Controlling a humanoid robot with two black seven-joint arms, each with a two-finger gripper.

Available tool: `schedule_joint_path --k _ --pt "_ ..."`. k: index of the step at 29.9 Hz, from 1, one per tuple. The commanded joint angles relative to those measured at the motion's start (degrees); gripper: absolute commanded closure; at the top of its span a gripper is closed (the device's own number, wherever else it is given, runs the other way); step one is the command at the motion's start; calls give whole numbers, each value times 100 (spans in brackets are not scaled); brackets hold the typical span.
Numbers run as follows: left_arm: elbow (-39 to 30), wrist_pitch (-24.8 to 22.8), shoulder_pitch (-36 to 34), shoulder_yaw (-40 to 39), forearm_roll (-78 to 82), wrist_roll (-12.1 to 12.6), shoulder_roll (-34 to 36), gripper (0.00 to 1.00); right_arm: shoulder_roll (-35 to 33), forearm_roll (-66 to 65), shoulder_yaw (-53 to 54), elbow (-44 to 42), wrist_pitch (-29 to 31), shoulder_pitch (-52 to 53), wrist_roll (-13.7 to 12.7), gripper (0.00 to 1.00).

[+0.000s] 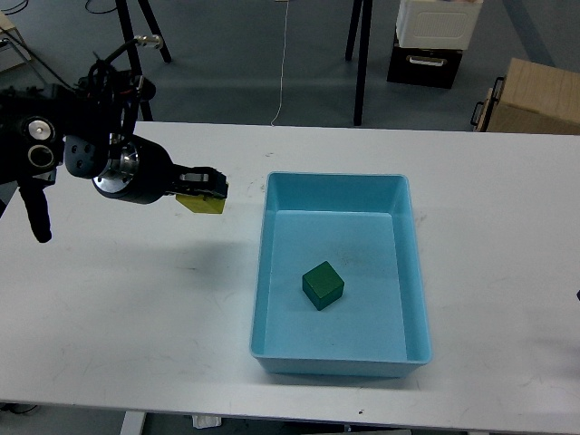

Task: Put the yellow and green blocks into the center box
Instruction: 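Lift the yellow cube and carry it over the tub with the left gripper, then lower the yellow cube onto the green cube and open the left gripper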

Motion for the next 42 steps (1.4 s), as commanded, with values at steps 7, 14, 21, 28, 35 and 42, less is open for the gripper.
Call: schedule_joint_path --k 7,14,21,28,35,42 --pt "625 0 -342 720 -340 7 -2117 100 -11 -3 -14 -4 -1 -87 0 0" --pt "1152 0 71 764 -445 -1 -2926 96 -2 -3 -49 -12 -1 -131 0 1" --pt "1785 0 449 800 -454 -45 -3138 44 -72 -3 -32 -12 -1 -131 0 1" --pt "1909 0 599 791 -472 -80 -3138 13 -81 -3 -40 -21 -1 -131 -9 0" --pt "2005 0 555 651 -655 -72 -3138 0 -73 -108 -49 -39 -1 -105 -9 0" --pt "2295 0 660 -981 -1377 -80 -2629 0 -55 -222 -67 -56 -1 -52 0 0"
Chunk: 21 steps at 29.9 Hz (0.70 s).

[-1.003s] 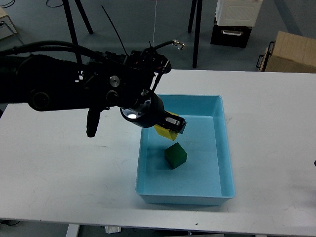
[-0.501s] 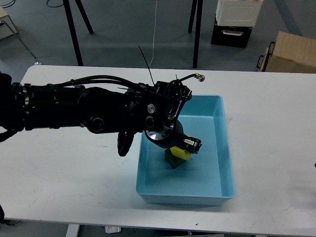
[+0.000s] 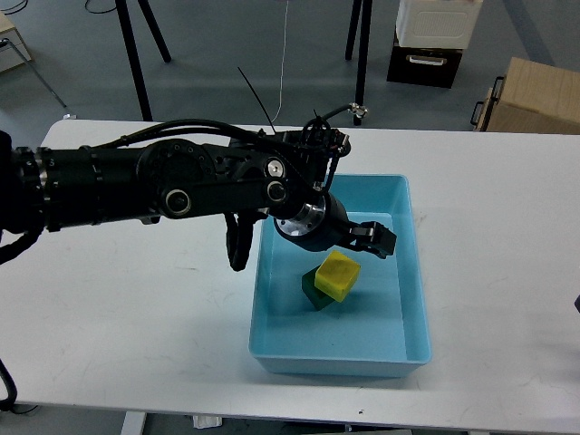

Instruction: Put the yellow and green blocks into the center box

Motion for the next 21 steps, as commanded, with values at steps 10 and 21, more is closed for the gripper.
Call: schedule_joint_path --k 10,21 --pt "272 0 1381 -3950 -1661 -8 1037 0 62 -194 -159 -21 1 235 6 0" --pt "-287 0 4430 -9346 -1696 71 493 0 246 -221 -246 -162 1 700 68 0"
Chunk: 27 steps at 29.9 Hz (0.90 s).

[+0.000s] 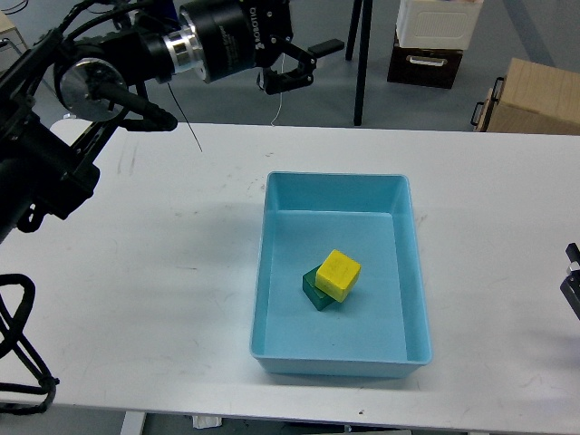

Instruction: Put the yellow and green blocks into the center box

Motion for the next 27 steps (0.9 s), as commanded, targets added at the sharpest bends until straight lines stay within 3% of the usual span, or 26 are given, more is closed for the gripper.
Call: schedule_joint_path --k 1,3,7,11,15,18,24,27 --pt "-702 -3 1077 -1633 -4 42 -340 0 236 -1 -88 -6 0 115 16 0" --pt "-1439 -3 1876 -2188 -4 51 -533 0 395 -1 -132 2 0 142 16 0" --pt "-2732 -3 3466 -2542 -12 51 -919 0 430 -1 -150 2 0 98 16 0" --pt "-3367 -3 4803 -2586 -12 8 -973 0 439 -1 -150 29 0 45 24 0" --pt "-3675 -3 5841 -2568 -56 -115 -973 0 439 -1 -150 64 0 -104 24 0" --pt "-3816 -3 6387 -2507 -275 -422 -973 0 430 -10 -124 73 0 -236 24 0" --pt "-3939 -3 7257 -2077 -1215 -625 -973 0 448 -114 -150 283 0 -570 24 0" --pt "-3930 -3 7504 -1883 -1497 -879 -973 0 579 -308 -159 363 0 -588 24 0"
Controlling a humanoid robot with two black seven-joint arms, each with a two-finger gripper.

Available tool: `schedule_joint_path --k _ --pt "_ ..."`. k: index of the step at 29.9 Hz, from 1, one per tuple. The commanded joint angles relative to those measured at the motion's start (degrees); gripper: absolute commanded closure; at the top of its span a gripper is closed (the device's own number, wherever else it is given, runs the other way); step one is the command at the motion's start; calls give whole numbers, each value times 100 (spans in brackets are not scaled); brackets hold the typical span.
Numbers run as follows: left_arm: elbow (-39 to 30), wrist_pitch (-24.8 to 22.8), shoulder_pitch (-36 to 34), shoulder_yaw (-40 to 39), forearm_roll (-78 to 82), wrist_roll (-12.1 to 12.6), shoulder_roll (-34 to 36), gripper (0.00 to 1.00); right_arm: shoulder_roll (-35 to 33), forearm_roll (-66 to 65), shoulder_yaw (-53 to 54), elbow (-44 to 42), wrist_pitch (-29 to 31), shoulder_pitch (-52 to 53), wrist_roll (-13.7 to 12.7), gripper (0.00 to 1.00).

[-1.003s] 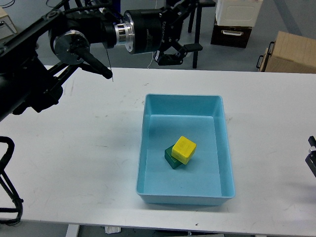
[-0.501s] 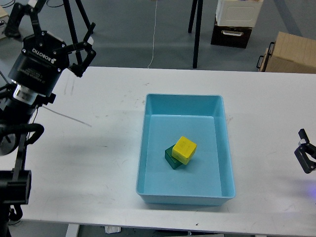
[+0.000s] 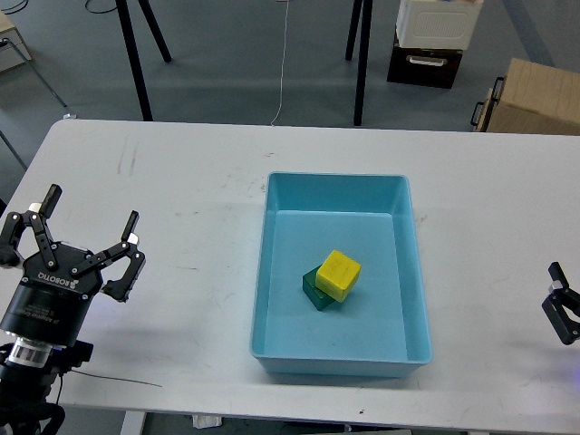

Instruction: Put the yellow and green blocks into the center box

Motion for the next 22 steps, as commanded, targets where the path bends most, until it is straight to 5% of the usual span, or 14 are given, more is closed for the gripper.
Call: schedule_joint_path --k 1,22 --pt "8 0 284 181 -331 -275 0 0 156 -190 -12 70 -1 -48 0 0" --pt "-10 0 293 401 -375 -320 0 0 200 -226 -73 61 -1 -57 0 0"
